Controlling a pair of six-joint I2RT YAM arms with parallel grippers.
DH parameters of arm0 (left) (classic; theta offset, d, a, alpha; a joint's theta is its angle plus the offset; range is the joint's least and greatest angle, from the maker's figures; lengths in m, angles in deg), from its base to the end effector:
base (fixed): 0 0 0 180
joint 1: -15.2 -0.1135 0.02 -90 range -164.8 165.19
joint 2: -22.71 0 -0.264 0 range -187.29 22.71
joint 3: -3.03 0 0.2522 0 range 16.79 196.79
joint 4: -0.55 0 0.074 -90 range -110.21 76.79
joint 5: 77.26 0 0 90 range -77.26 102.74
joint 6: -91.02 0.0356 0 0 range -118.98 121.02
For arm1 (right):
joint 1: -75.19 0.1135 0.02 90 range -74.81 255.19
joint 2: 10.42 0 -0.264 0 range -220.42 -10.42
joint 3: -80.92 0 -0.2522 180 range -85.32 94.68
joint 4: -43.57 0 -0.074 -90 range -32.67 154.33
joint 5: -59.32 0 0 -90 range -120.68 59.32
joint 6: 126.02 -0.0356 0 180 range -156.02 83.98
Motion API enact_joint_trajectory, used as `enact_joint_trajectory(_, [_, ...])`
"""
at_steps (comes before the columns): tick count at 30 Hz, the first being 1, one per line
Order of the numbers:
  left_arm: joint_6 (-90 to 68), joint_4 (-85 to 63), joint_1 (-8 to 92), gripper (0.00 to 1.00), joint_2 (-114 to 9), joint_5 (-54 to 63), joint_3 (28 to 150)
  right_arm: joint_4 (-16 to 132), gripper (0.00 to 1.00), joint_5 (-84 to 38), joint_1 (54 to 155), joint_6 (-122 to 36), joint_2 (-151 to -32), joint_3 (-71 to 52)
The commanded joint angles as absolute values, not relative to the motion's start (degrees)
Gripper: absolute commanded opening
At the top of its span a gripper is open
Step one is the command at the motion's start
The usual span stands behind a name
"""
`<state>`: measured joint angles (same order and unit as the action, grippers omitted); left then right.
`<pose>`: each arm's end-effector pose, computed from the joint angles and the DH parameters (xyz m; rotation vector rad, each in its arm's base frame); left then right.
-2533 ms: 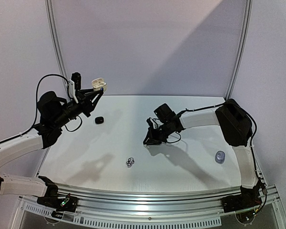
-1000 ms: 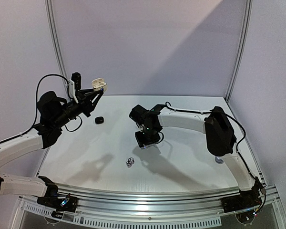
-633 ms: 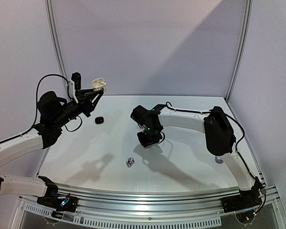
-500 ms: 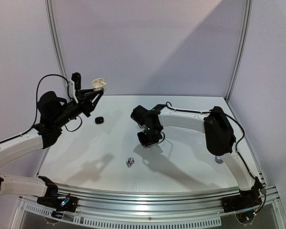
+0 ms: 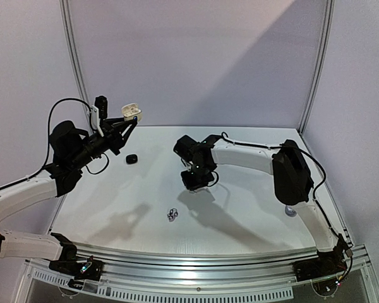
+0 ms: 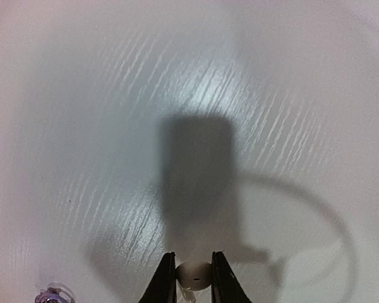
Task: Insert the wireless bluetooth earbuds into the charging case
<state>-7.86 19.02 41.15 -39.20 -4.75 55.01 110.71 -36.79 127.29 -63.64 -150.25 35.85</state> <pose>0.2209 -0.1194 0.3189 0.4698 1.3907 -0.7144 0.3143 0.3975 0.1582 -0.5763 2.7691 0.1706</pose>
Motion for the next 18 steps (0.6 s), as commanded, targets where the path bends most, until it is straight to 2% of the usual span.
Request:
enact_joint_trajectory(1, [-8.1, 19.7, 40.5, 0.00, -39.3, -4.3, 54.9, 104.4, 0.00, -37.3, 125.7, -62.8, -140.8, 37.6])
enact_joint_trajectory(6, [-8.0, 21.2, 40.6, 0.00, -39.3, -3.8, 54.4, 90.0, 0.00, -40.6, 126.9, -58.7, -129.5, 35.1])
enact_joint_trajectory(11, [-8.0, 24.5, 41.1, 0.00, -39.7, -4.3, 54.4, 68.4, 0.00, -41.4, 130.3, -50.5, -120.7, 29.9])
enact_joint_trajectory(18, [-6.4, 30.4, 42.5, 0.00, -40.7, -3.8, 55.6, 48.8, 0.00, -33.2, 134.4, -44.0, -120.8, 31.6])
